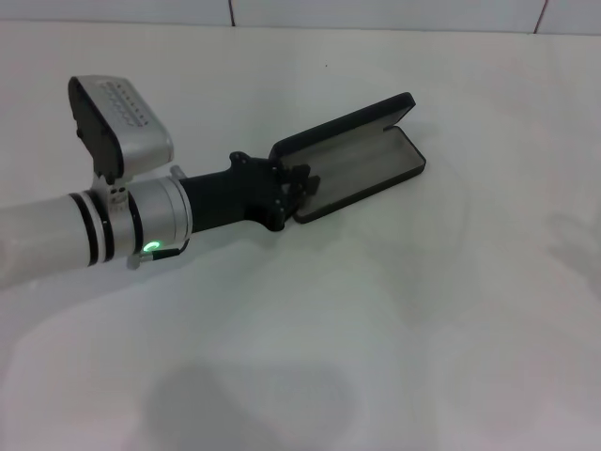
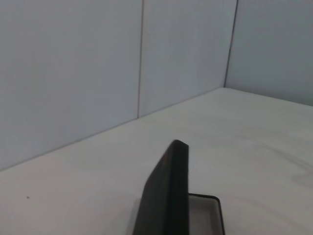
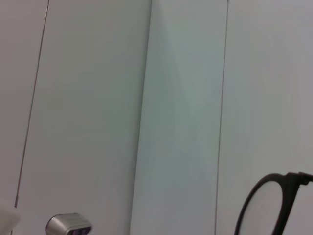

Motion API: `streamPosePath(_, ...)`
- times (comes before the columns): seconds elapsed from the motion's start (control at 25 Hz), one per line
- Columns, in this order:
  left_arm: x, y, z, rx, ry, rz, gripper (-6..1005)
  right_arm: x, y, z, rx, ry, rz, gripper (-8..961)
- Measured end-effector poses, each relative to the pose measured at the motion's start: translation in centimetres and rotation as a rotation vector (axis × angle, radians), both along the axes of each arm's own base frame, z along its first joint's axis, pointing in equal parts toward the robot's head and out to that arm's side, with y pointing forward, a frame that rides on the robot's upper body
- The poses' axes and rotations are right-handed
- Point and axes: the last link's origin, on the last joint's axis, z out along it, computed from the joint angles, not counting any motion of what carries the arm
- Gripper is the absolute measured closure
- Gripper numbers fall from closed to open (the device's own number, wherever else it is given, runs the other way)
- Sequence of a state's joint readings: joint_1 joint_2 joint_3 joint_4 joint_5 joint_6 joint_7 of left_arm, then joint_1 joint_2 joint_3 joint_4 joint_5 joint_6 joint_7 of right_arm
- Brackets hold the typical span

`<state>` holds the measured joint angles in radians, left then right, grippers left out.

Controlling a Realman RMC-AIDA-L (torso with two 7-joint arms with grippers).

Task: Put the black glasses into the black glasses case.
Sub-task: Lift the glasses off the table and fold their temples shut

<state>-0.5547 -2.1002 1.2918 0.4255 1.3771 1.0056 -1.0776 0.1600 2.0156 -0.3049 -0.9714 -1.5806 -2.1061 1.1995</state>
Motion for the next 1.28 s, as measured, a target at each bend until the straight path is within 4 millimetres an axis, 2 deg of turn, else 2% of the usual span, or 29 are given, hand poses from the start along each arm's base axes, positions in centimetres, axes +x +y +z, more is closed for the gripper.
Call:
streamPosePath(0.6,0.0,1.2,0.4,0.056,0.02,0.023,861,0.1,0.9,-1.3,-0.062,-0.001,-0.004,855)
streamPosePath(1.28,-0.1,1.5,0.6,0.098,0.0,0.038,871,-2.4,3.9,-5.5,-0.262,-0.055,0.108,855)
